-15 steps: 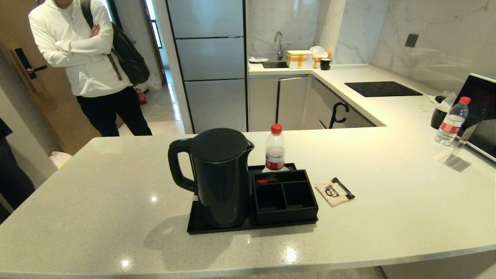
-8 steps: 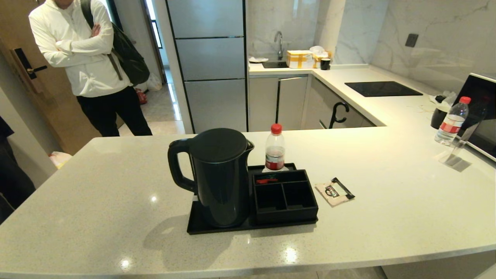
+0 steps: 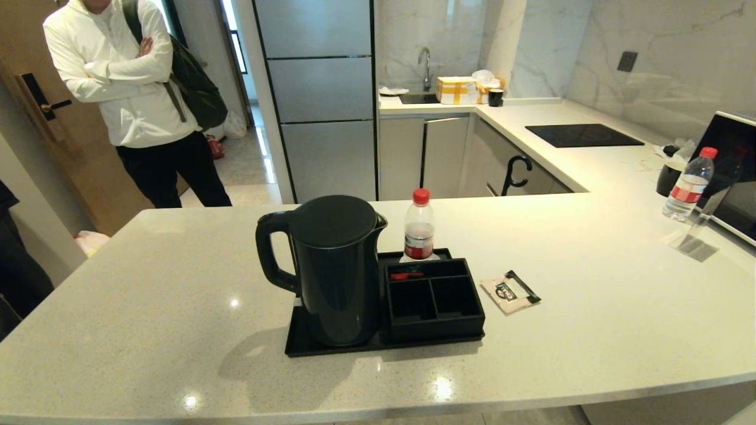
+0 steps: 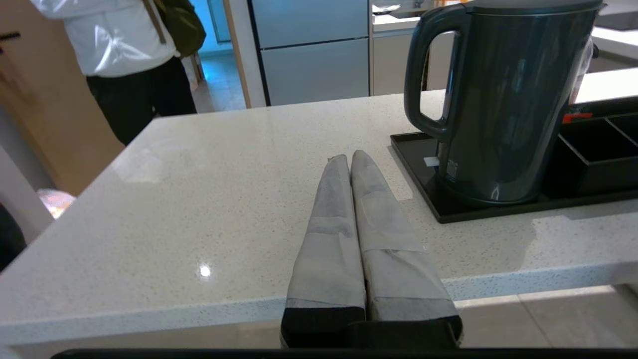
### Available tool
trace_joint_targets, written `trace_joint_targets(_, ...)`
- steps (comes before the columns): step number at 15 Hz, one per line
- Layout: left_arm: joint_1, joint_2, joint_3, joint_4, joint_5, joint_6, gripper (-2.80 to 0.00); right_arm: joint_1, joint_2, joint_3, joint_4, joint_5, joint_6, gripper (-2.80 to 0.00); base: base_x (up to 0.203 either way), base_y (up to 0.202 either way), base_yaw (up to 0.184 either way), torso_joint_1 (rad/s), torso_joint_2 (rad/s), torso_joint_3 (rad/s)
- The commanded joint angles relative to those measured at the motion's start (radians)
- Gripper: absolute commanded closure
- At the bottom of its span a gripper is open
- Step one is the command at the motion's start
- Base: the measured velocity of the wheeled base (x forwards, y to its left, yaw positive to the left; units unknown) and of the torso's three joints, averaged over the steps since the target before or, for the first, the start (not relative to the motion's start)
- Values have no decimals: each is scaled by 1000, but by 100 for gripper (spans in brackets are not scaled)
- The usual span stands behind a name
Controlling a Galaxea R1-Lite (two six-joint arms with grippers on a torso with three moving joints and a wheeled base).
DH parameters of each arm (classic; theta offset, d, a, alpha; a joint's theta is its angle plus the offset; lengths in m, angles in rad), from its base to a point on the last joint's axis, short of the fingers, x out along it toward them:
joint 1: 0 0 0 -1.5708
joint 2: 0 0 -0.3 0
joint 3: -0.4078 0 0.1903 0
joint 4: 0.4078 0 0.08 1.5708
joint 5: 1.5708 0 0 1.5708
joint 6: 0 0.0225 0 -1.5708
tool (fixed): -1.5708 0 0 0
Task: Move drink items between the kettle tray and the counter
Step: Return the tea bag to its original position
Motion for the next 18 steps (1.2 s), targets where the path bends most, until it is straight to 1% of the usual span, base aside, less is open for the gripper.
trace_joint_targets(1, 0, 0, 40, -2, 2, -9, 0, 0, 0, 31, 0, 0, 0, 0, 0, 0, 0, 0, 0, 0)
trace_joint_targets(3, 1, 0, 40, -2, 3, -22, 0, 0, 0, 31, -1, 0, 0, 0, 0, 0, 0, 0, 0, 0)
trace_joint_targets(16, 1, 0, 40, -2, 3, -22, 0, 0, 2, 31, -3, 0, -2, 0, 0, 0, 0, 0, 0, 0)
trace_joint_targets(18, 1, 0, 40, -2, 3, -22, 0, 0, 1, 24, 20, -4, 1, 0, 0, 0, 0, 0, 0, 0)
